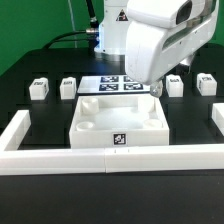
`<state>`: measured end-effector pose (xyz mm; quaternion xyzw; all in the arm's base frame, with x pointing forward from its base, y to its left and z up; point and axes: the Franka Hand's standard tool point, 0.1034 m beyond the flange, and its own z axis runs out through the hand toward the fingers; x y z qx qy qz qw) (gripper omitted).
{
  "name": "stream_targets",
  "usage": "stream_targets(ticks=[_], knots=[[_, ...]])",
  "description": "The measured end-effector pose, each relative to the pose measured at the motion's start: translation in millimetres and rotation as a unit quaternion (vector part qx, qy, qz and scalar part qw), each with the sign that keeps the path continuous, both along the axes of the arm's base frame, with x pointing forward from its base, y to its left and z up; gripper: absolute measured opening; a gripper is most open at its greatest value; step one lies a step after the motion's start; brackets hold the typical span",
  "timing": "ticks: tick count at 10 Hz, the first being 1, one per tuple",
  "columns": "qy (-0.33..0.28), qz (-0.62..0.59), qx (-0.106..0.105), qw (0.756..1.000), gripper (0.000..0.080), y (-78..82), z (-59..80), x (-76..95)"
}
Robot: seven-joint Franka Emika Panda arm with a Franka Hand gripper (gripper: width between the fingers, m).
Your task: Assemble square table
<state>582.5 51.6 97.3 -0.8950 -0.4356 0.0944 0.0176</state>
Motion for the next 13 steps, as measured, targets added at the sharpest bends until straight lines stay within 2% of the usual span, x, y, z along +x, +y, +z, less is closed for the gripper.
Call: stream_targets(ticks=[13], knots=[[0.004,0.002,0.001,1.000,0.0650,-0.4,-0.6,-1.9]])
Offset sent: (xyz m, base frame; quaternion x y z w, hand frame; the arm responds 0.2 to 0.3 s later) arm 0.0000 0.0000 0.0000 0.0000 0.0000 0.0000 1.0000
